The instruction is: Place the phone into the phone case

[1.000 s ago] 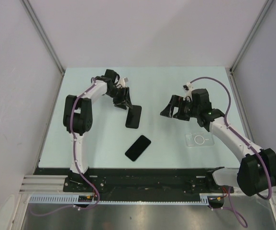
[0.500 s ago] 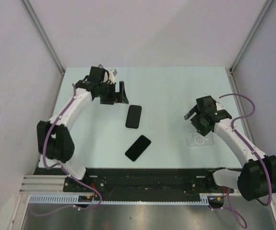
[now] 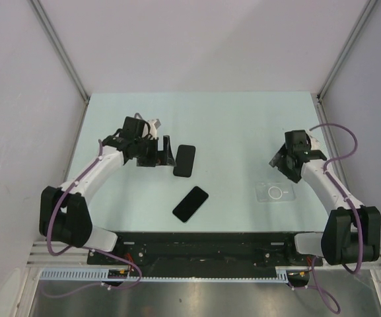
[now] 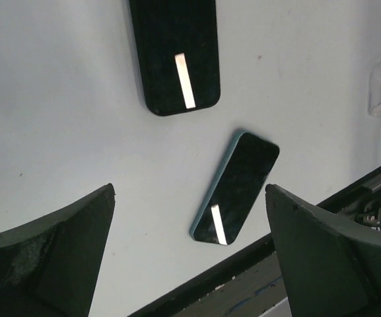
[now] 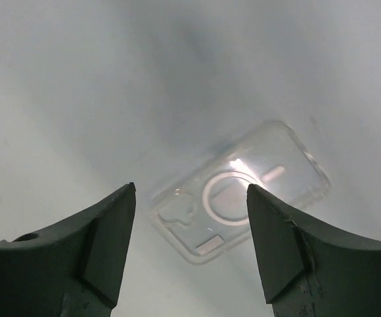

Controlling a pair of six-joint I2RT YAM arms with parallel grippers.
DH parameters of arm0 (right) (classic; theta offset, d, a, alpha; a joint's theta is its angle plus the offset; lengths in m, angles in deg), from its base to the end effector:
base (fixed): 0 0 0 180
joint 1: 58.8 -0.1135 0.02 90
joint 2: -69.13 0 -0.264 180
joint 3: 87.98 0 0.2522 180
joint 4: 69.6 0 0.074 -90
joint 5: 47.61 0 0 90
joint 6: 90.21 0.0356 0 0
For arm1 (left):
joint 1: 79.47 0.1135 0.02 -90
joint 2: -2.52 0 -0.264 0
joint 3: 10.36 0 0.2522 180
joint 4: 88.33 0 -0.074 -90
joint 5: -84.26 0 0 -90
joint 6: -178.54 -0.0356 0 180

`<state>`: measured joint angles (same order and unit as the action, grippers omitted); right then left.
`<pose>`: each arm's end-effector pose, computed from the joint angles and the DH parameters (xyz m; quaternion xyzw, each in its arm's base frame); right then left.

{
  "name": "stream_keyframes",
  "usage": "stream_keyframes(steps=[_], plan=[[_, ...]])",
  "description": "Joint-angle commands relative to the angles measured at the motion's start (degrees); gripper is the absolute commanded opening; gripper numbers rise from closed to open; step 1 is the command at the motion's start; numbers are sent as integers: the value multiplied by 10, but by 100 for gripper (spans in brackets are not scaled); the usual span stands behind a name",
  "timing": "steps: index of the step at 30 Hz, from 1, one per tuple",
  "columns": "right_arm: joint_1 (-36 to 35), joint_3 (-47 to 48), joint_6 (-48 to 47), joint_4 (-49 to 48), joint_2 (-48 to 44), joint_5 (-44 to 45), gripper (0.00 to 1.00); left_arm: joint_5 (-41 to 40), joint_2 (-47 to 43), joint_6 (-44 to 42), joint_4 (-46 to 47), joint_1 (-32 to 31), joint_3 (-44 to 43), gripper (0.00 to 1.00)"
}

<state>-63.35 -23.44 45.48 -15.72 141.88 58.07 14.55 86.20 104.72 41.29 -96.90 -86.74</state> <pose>0.2420 0.0096 0.2339 0.3686 0.8886 -0.0184 0.2725 0.2811 -0.1012 0.2531 0.0593 0.9449 -0.2412 0.2134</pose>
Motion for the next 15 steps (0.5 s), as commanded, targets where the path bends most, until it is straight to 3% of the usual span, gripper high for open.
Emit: stream_keyframes(steps=[1,5,6,9,11,15], plan=[[-29,4,-288,-158,-2,-142,70,7,-68,30,53,-2,14,99],[-88,9,-429,-214,3,-75,69,47,-61,43,68,-3,18,98],[-104,8,-523,-217,7,-45,70,55,-57,46,71,-2,20,98],[-143,8,-703,-187,16,-85,72,88,-47,51,75,-2,21,97],[-140,7,-756,-171,19,-114,71,93,-49,53,79,-2,24,97],[-101,8,-878,-101,-2,-295,66,82,-62,52,81,-2,28,96]])
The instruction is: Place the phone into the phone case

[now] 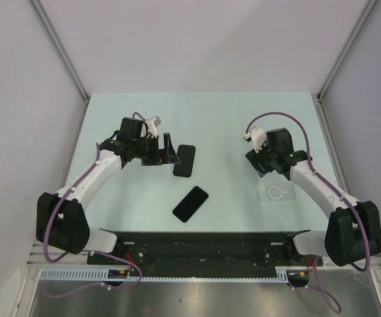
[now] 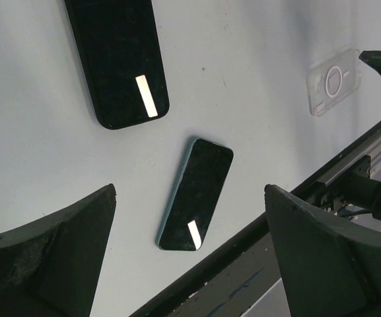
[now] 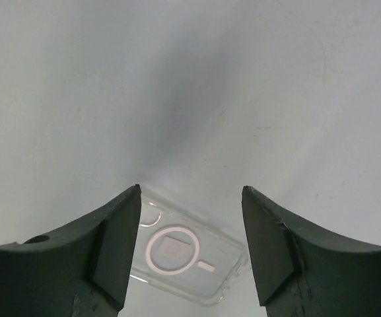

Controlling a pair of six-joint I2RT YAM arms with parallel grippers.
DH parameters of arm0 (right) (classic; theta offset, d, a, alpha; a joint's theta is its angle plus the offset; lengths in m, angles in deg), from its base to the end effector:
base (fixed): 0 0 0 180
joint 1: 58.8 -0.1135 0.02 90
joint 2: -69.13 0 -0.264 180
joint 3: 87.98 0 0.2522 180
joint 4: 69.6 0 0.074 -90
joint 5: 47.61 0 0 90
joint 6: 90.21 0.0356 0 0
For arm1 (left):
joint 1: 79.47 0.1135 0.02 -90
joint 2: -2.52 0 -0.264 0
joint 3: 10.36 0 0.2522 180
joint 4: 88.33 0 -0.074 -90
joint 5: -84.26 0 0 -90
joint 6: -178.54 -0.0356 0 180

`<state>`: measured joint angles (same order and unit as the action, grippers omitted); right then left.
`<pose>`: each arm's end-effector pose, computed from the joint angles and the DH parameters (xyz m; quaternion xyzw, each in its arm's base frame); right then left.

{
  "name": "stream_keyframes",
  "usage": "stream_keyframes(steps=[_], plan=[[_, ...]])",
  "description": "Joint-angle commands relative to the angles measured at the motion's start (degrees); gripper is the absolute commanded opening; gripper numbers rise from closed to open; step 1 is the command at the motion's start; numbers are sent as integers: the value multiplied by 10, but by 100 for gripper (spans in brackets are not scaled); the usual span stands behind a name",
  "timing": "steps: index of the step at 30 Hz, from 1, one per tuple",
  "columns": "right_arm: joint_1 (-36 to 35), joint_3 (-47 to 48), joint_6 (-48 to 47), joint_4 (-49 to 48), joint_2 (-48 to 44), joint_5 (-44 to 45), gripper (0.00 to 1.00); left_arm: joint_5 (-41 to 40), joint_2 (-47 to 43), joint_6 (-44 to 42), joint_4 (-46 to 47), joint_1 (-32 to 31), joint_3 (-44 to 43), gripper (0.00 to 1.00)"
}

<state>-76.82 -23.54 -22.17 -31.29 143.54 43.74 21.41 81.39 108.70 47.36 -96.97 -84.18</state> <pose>0.2574 0.0828 0.2423 -0.3155 0.8795 -0.0232 0.3555 0.2708 -0.1024 0.2701 0.0603 0.9132 -0.3173 0.2485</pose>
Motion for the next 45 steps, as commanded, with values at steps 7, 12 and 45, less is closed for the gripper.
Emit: stream_keyframes(steps=[7,12,45], plan=[[46,7,-301,130,27,-173,65,15,-17,12,20,-2,2,97],[46,6,-303,137,93,-106,63,-10,-24,8,15,-2,-2,97],[3,32,-46,-14,140,-168,0,-2,-42,6,22,4,4,100]])
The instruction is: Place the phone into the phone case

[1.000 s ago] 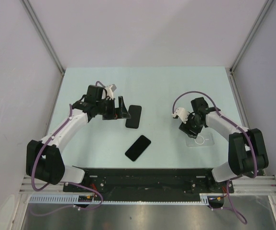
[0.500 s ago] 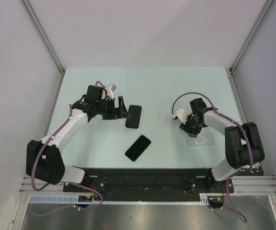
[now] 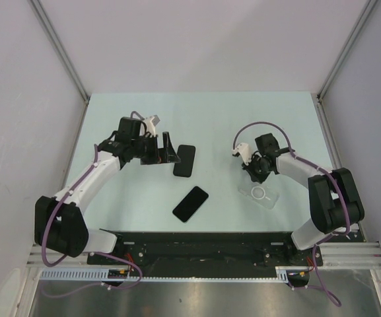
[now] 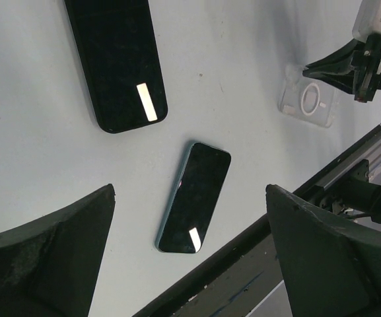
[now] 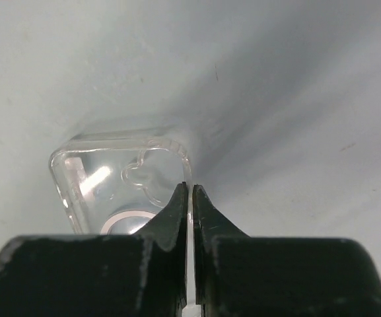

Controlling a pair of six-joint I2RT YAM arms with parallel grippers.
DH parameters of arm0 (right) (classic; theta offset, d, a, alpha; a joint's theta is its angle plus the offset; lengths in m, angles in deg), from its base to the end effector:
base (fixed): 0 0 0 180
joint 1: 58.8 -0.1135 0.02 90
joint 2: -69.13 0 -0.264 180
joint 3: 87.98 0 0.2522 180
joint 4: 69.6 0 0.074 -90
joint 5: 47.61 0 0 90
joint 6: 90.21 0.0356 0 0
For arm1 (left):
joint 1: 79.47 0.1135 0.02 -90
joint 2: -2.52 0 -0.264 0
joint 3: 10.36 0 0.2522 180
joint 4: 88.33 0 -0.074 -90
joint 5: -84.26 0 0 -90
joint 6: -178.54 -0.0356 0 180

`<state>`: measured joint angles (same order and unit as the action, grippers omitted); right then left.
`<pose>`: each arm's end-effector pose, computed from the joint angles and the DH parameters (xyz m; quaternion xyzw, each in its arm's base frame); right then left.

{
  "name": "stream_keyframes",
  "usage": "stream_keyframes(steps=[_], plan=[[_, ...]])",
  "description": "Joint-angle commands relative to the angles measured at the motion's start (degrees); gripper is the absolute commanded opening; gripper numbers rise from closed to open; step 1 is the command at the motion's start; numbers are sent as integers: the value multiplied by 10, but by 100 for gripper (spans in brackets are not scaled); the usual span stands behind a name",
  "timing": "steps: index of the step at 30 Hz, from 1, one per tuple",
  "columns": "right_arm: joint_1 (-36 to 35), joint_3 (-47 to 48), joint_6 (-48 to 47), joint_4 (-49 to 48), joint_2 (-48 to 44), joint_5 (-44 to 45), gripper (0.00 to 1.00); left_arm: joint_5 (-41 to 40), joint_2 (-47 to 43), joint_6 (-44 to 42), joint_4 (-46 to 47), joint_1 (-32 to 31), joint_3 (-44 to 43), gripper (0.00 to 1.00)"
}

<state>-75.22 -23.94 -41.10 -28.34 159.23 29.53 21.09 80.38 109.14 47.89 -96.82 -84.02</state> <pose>0.2749 0.0893 0.1664 -0.4865 0.8444 0.0659 0.2142 0.2690 -0.1009 0.2745 0.0574 0.9100 -0.3182 0.2594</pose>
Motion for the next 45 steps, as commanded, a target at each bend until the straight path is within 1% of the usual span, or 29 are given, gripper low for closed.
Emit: stream_keyframes(steps=[1,3,4,5,6,7,10,11,12,16,17,18,21,23,24,27,30,31,32,34,38,41,42,43,44,45], plan=[[-17,47,170,-40,-3,-28,0,1,-35,0,21,1,3,99],[-17,85,208,-18,14,-28,0,-4,-45,-6,23,-1,6,98],[-17,96,258,-13,30,-15,0,-11,-47,-9,22,-4,5,98],[-19,122,279,3,37,-8,0,-14,-49,-13,22,-8,4,98],[-18,128,311,2,38,-2,0,-24,-51,-22,22,-25,3,98],[-15,131,363,1,42,-8,0,-43,-56,-28,16,-36,0,98],[-2,137,452,-2,45,-14,0,-78,-61,-50,2,-88,-8,98],[2,137,495,9,50,-19,0,-105,-60,-57,-2,-102,-14,98],[3,136,512,15,53,-19,0,-116,-58,-64,-6,-125,-17,98],[-11,127,577,35,67,16,0,-156,-43,-86,-30,-175,-30,100],[-11,120,607,26,67,10,0,-164,-34,-93,-35,-188,-36,100],[-12,114,621,19,63,5,0,-195,-30,-107,-41,-212,-39,100],[-21,90,660,-2,52,9,0,-207,-4,-130,-57,-253,-42,100],[-28,75,679,-12,47,39,0,-208,11,-135,-62,-271,-41,100],[-31,67,687,-20,44,49,0,-212,35,-140,-65,-290,-42,100],[-41,33,723,-46,29,93,1,-264,88,-147,-92,-327,-56,100],[-40,16,741,-60,7,116,5,-267,120,-148,-111,-341,-65,100],[-41,16,744,-61,-4,122,7,-266,135,-146,-110,-341,-66,100],[-39,16,744,-63,-8,122,18,-267,141,-146,-111,-341,-69,100],[-34,16,745,-62,-16,121,22,-267,156,-146,-112,-341,-73,100],[-27,16,739,-56,-44,123,54,-267,177,-149,-114,-341,-87,100],[-18,12,736,-51,-70,124,57,-267,193,-150,-114,-342,-90,100],[-12,10,735,-49,-96,124,59,-266,200,-150,-113,-341,-90,100],[-9,8,735,-50,-110,125,63,-265,204,-151,-111,-342,-90,100],[-8,6,732,-54,-126,128,92,-267,210,-150,-111,-342,-91,100],[-8,1,725,-62,-168,129,99,-267,226,-149,-113,-342,-94,100]])
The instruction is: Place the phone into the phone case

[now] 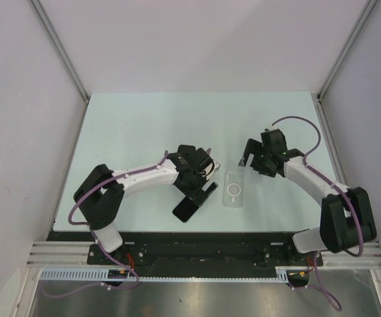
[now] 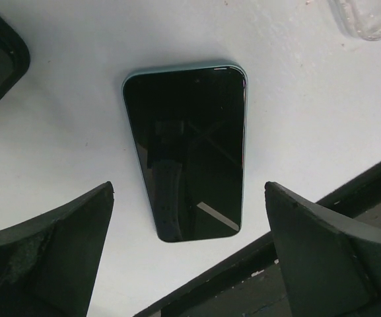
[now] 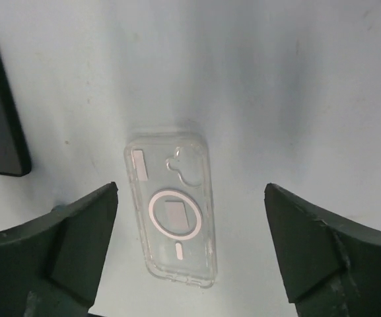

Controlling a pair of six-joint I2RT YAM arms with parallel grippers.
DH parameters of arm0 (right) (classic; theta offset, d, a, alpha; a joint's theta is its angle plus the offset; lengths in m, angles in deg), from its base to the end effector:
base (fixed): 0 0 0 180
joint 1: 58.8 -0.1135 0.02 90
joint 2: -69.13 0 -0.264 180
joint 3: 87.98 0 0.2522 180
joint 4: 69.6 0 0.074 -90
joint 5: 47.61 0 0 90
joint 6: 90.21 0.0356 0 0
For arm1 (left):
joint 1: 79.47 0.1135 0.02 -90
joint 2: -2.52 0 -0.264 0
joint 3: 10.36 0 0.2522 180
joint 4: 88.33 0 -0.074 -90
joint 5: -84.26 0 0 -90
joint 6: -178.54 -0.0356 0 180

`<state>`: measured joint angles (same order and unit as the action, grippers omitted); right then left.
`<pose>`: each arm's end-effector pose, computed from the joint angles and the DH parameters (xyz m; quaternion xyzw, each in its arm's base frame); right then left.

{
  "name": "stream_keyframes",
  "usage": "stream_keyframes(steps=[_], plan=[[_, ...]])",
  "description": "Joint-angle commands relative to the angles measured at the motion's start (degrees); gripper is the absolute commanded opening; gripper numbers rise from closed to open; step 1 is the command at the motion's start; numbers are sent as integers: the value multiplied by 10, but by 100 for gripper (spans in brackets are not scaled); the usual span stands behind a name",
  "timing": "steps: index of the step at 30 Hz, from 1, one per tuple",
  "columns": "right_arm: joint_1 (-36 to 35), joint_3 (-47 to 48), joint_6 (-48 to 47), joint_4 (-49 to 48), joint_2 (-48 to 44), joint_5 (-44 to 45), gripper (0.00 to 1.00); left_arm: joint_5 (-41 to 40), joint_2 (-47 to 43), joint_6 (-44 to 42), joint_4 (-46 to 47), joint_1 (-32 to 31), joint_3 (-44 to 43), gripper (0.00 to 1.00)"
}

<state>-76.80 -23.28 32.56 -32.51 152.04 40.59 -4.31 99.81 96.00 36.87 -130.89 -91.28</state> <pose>0.2749 0.0905 0.2066 0.1180 0.9471 0.1414 0.2630 0.2056 -0.2592 0.2006 0.3711 0.9140 -0.0911 0.1364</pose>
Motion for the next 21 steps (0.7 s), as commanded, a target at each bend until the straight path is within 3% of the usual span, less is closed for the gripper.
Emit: stream_keyframes(steps=[1,7,15,21], plan=[[7,-14,-11,-44,-118,18,100,-13,39,-15,-4,-1,-24,100],[47,-113,-10,-118,-272,2,100,-13,72,-14,2,-3,-32,100],[77,-120,-25,-118,-304,-37,100,-13,106,-12,7,-19,-46,97],[107,-121,4,-111,-288,-109,94,-6,120,-2,3,-28,-41,84]])
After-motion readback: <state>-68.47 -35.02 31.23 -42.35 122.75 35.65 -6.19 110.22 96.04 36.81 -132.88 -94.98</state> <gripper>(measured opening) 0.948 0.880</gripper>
